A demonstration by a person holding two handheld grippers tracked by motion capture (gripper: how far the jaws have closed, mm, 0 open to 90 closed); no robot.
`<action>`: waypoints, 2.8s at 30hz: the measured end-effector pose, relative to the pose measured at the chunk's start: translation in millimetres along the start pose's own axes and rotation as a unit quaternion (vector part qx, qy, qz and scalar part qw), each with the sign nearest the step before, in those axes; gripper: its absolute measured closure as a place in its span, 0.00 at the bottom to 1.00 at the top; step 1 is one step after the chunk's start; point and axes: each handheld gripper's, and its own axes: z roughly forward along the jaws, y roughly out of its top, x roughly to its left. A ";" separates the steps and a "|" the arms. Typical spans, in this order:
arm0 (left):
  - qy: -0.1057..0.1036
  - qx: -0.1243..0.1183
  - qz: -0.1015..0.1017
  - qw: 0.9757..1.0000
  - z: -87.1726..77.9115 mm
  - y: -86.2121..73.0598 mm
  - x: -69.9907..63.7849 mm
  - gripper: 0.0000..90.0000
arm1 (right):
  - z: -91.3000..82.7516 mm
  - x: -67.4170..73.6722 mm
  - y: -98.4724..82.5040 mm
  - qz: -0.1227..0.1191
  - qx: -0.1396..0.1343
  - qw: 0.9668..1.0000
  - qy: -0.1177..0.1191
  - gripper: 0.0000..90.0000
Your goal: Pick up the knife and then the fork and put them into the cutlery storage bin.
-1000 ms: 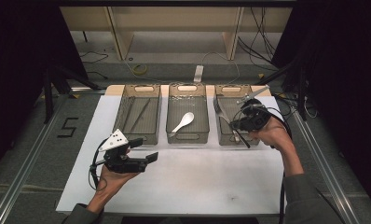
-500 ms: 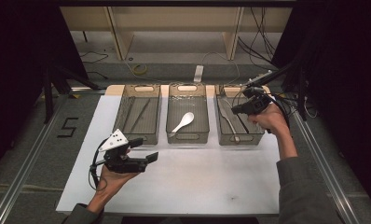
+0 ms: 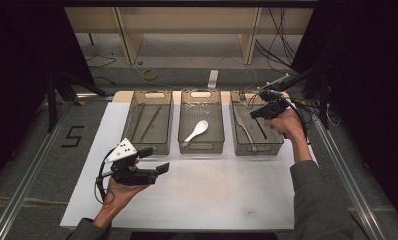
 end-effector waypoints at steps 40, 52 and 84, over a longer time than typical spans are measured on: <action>0.001 0.001 -0.004 1.000 0.2 -0.3 0.3 0.18 | 39.5 -8.7 -19.0 0.061 0.035 0.997 -0.035 0.75; -0.001 0.003 -0.008 1.000 0.5 -0.8 2.3 0.18 | 16.6 18.1 -15.5 0.003 -0.017 1.000 -0.018 0.60; -0.010 0.012 -0.008 1.000 3.4 -1.6 1.1 0.18 | -11.6 65.0 -41.1 -0.034 -0.096 0.994 0.031 0.40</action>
